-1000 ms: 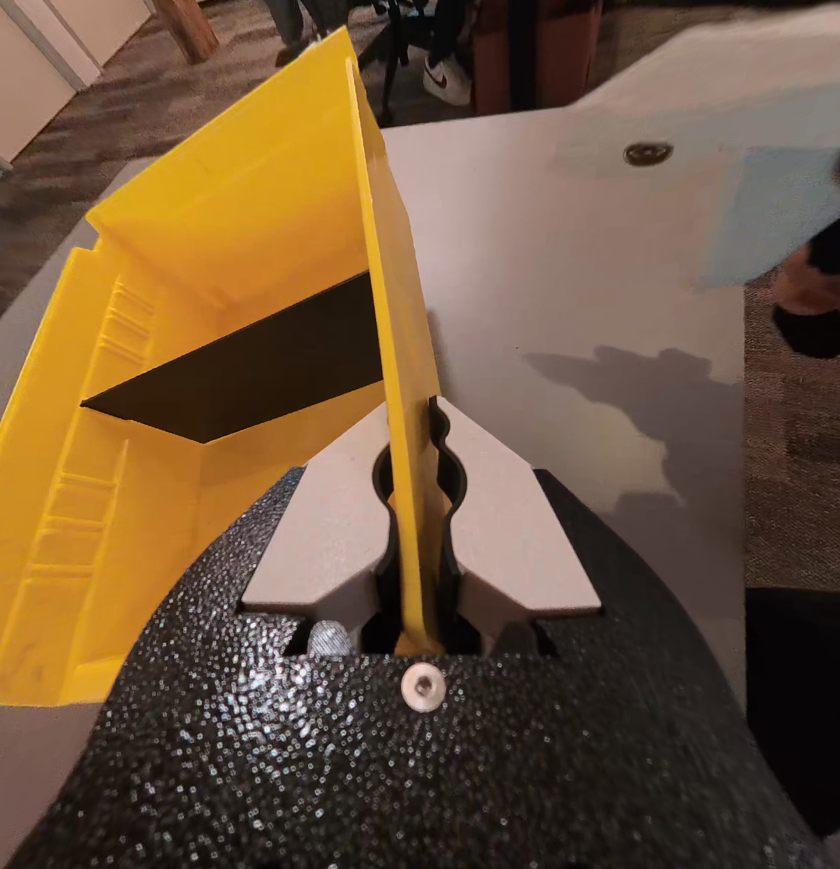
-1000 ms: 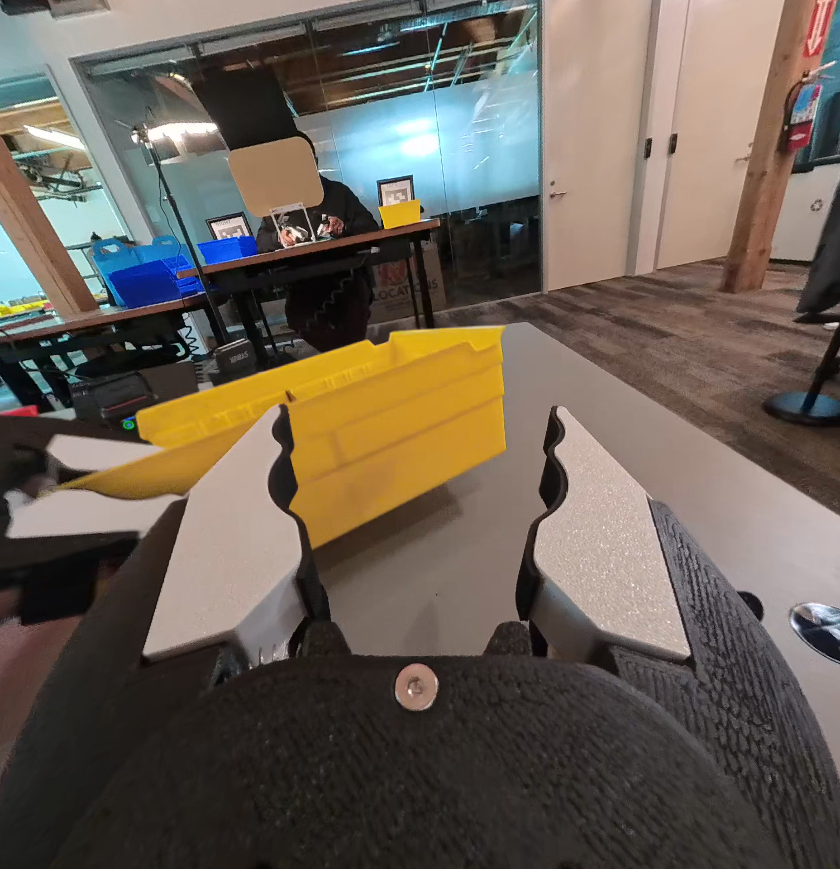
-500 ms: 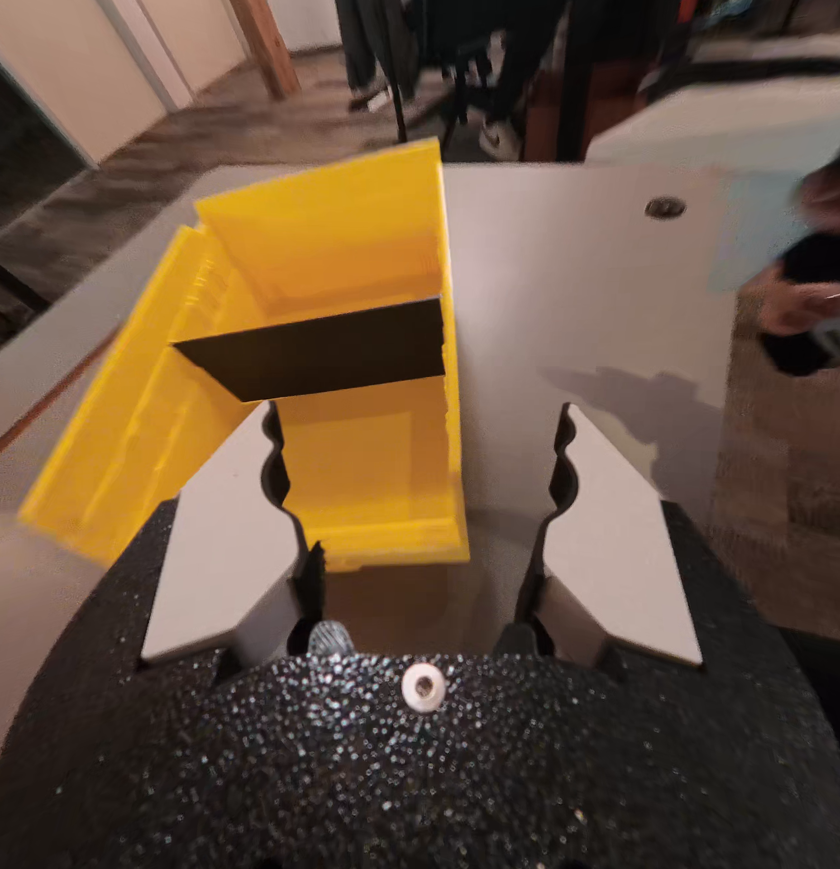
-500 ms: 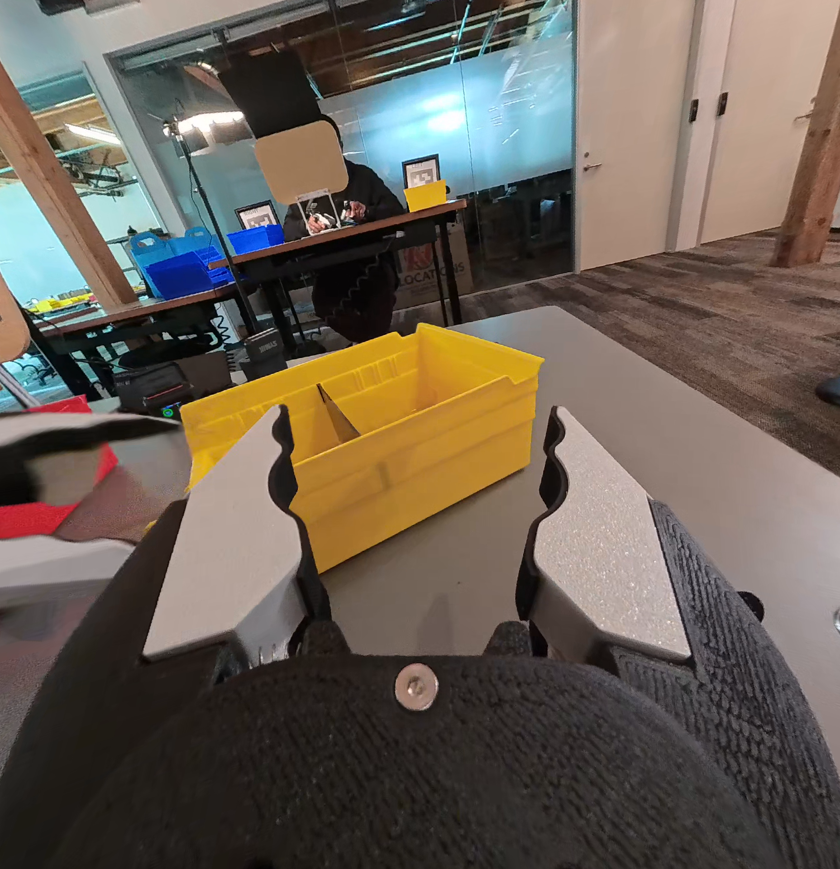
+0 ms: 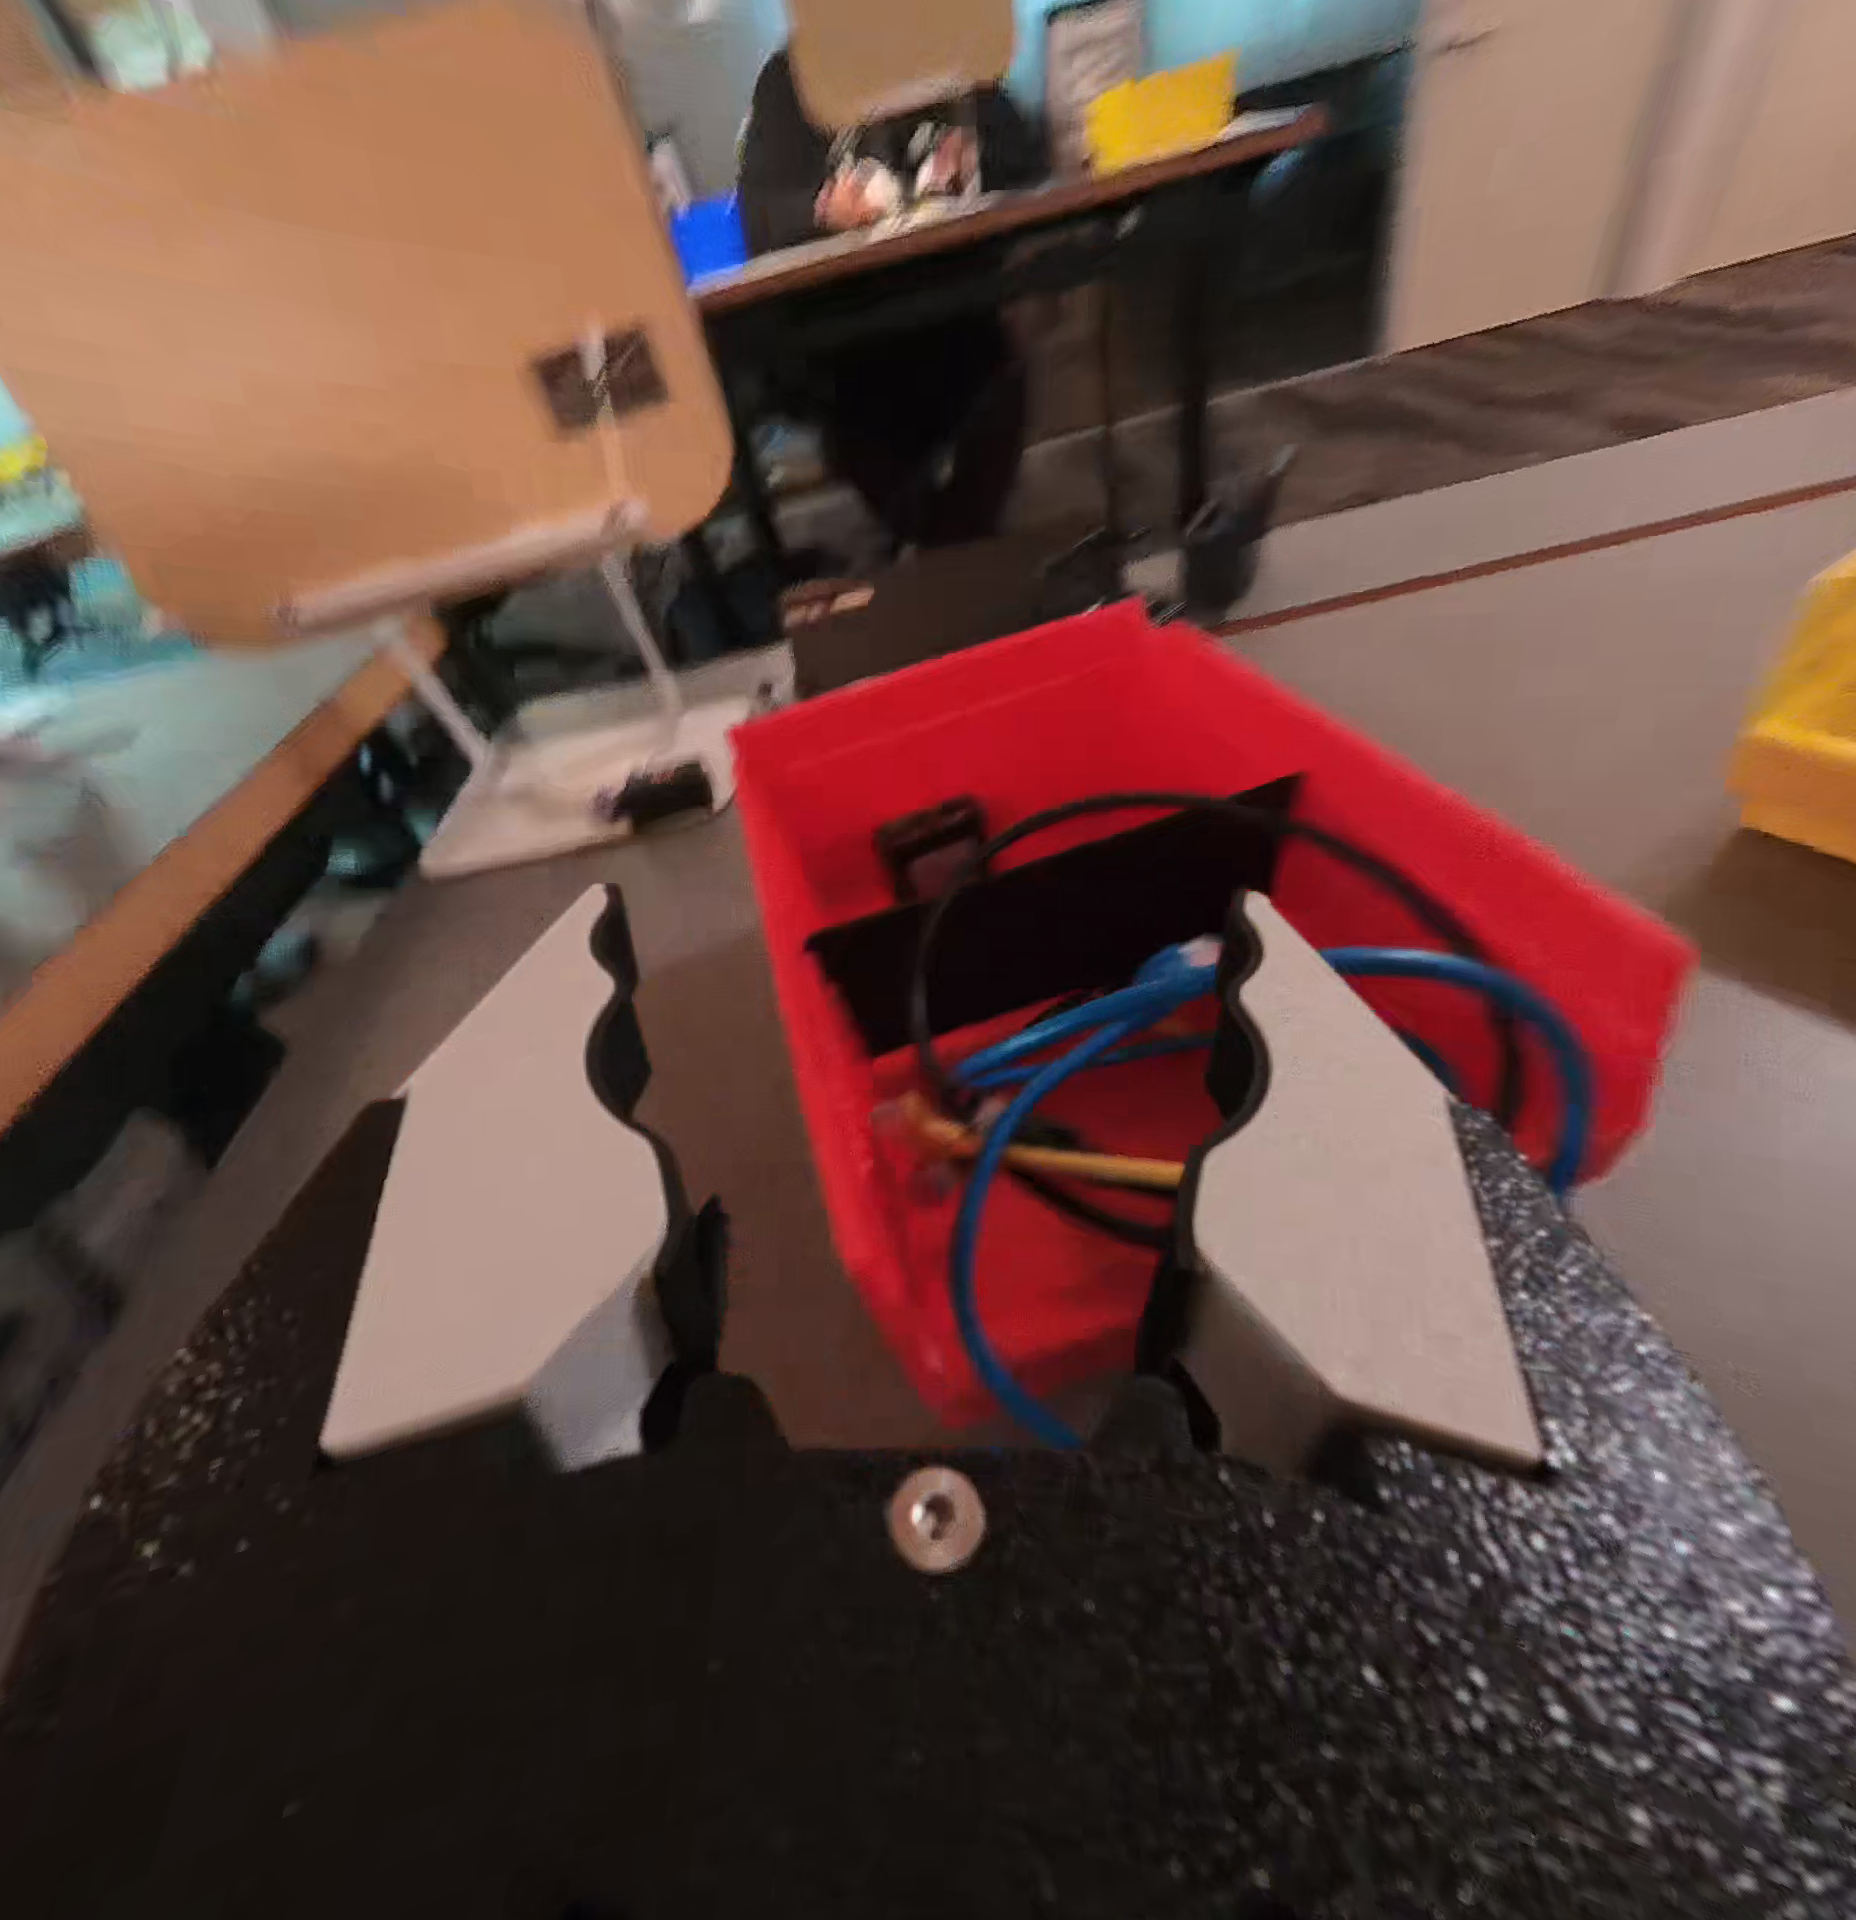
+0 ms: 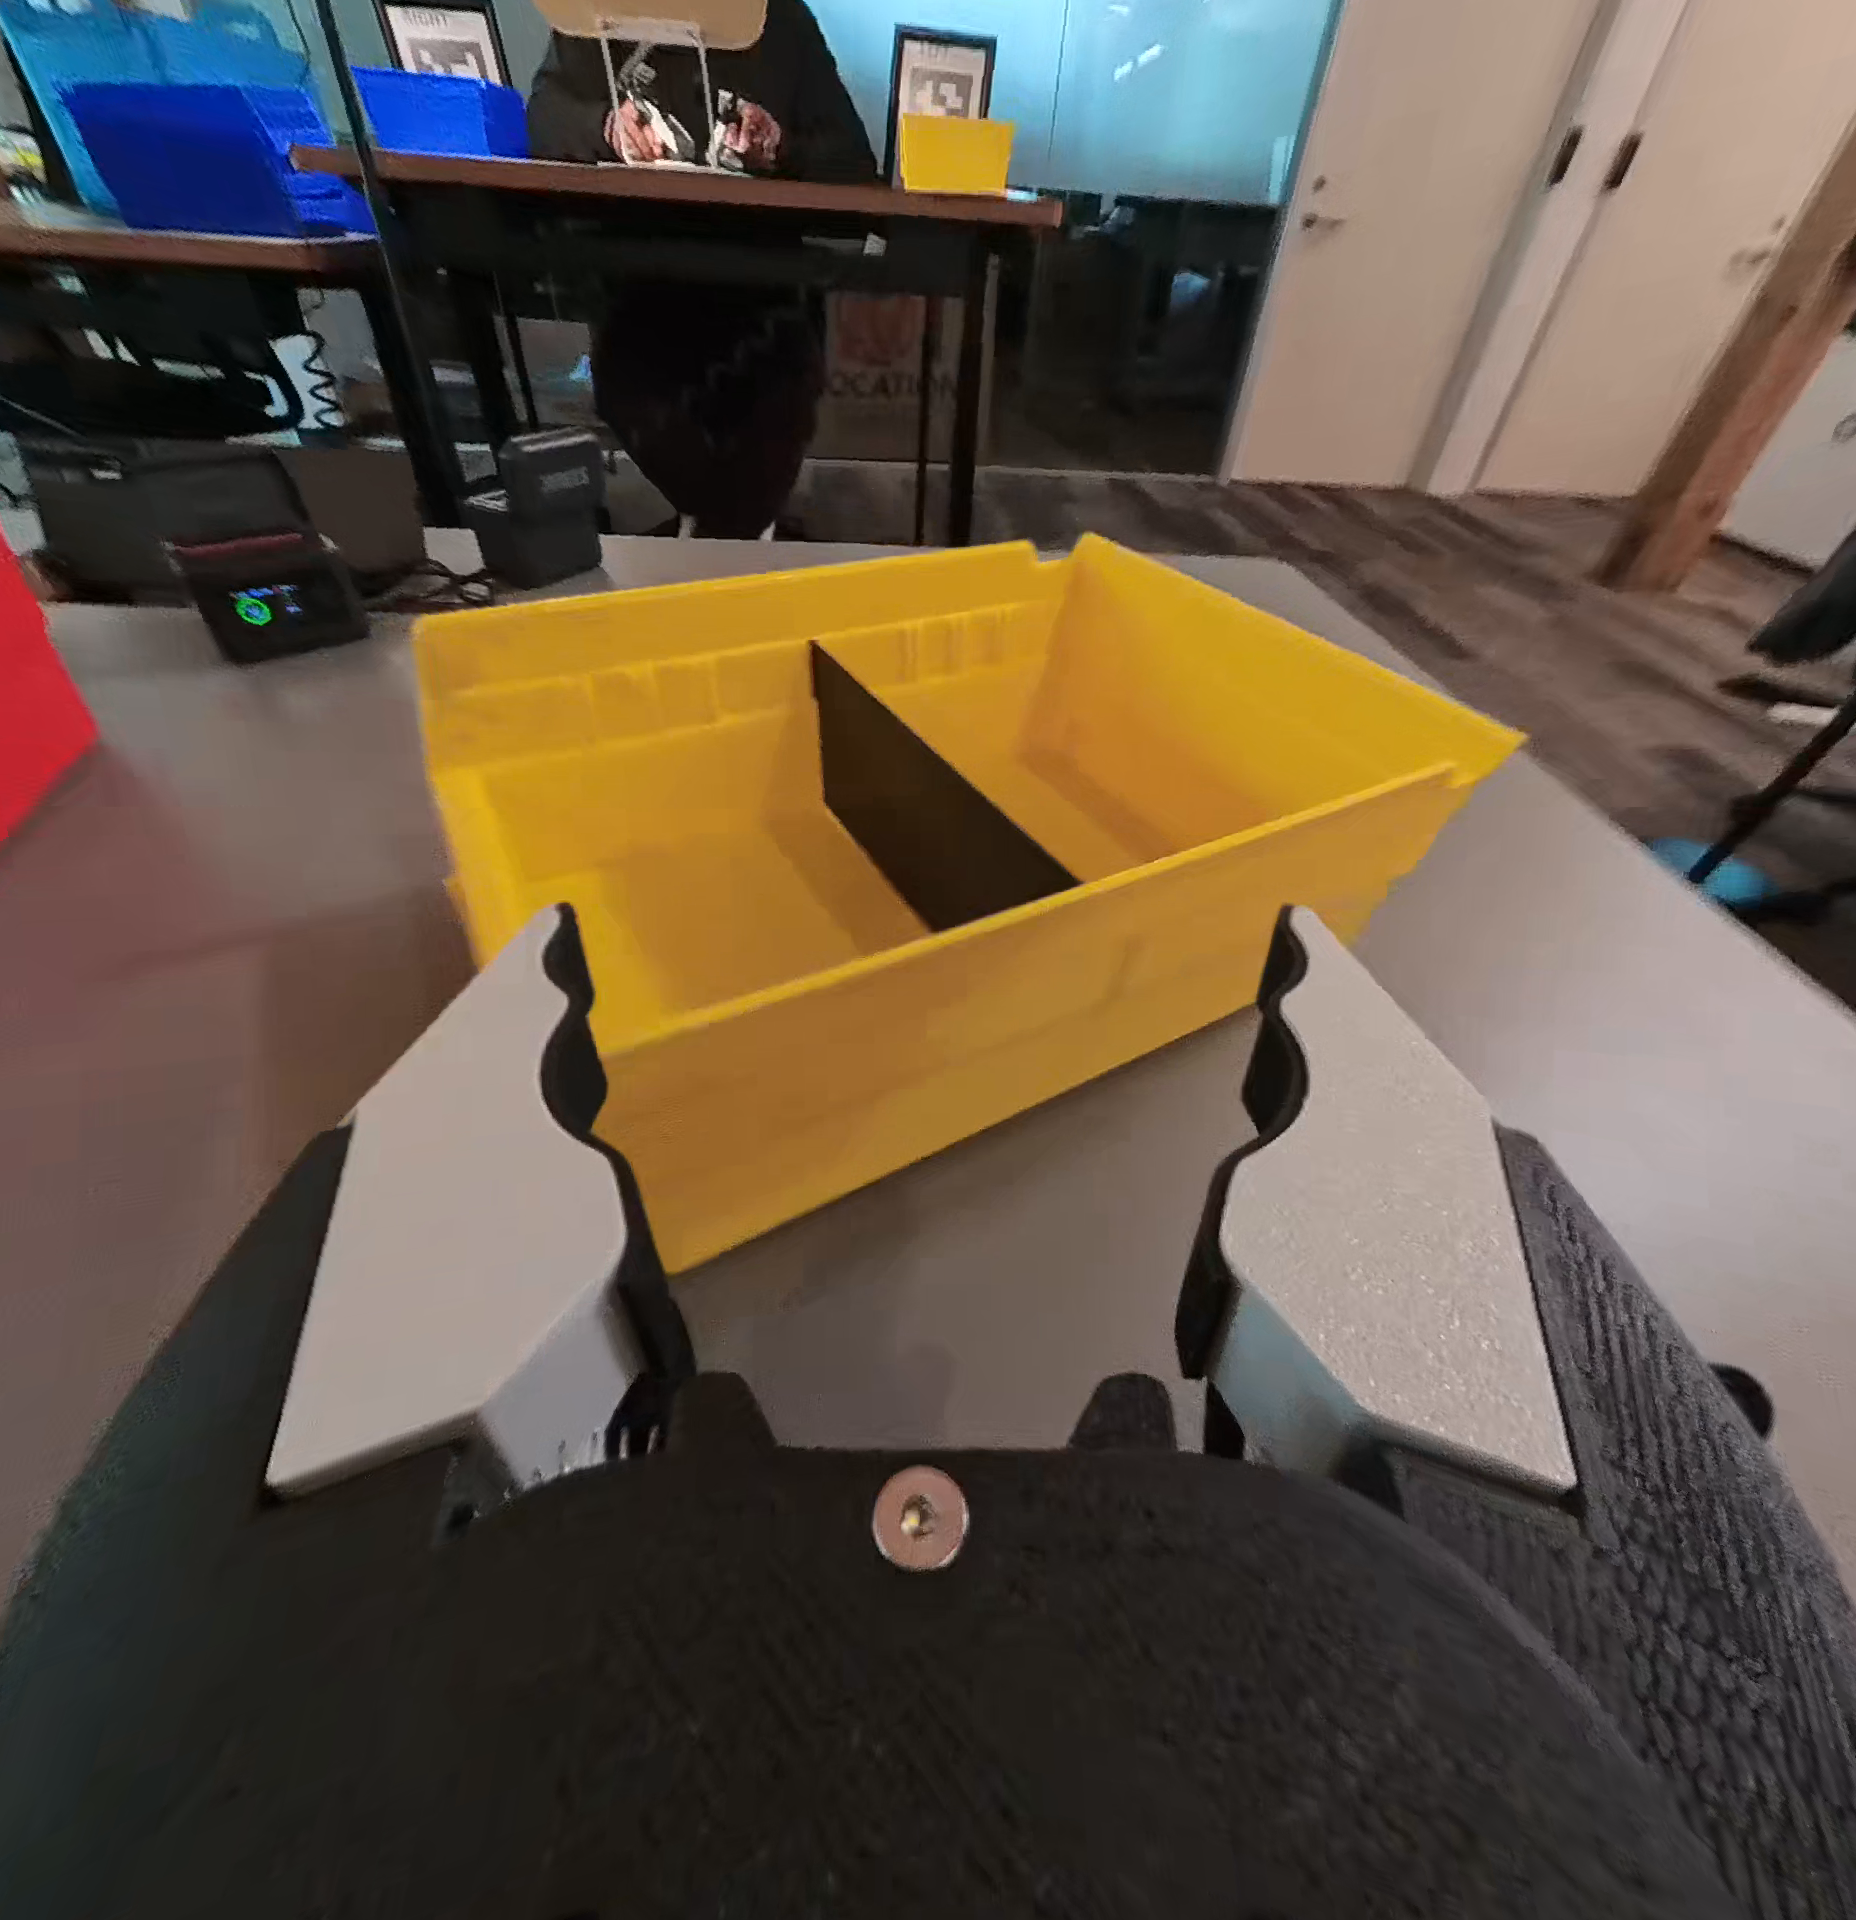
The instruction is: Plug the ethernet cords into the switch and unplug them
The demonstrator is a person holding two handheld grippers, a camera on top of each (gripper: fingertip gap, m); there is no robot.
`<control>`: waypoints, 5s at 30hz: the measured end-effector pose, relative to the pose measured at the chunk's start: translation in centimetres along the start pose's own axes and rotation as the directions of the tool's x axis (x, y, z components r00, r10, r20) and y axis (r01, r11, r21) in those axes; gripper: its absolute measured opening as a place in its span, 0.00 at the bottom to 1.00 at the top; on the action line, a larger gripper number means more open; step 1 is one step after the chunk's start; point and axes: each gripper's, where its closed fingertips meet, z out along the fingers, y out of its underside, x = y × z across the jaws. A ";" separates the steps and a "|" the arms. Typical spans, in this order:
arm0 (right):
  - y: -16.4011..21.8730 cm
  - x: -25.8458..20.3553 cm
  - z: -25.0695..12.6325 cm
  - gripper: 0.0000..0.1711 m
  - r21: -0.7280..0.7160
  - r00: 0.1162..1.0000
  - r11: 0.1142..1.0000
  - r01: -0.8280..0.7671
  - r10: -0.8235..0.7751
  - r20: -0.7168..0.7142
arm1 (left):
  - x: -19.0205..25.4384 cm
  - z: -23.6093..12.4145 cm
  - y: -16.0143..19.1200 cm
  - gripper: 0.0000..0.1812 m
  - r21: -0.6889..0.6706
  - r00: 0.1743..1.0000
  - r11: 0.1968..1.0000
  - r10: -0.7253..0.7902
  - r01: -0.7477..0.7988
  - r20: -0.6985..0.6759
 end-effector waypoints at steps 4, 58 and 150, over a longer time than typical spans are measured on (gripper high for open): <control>1.2 -2.7 1.1 0.83 -0.063 0.996 0.994 -0.093 0.092 -0.016 | -2.8 1.6 4.5 0.62 -0.156 0.996 0.984 -0.088 0.088 0.005; -8.7 -22.5 3.4 0.40 0.164 0.694 0.980 0.117 -0.199 0.693 | -10.6 8.3 1.7 0.33 -0.273 0.786 0.815 0.314 -0.510 -0.532; -1.5 -15.6 14.6 0.29 0.377 0.771 0.893 0.247 -0.417 0.481 | 16.2 17.0 10.4 0.69 0.002 0.070 0.253 0.277 -0.967 -0.958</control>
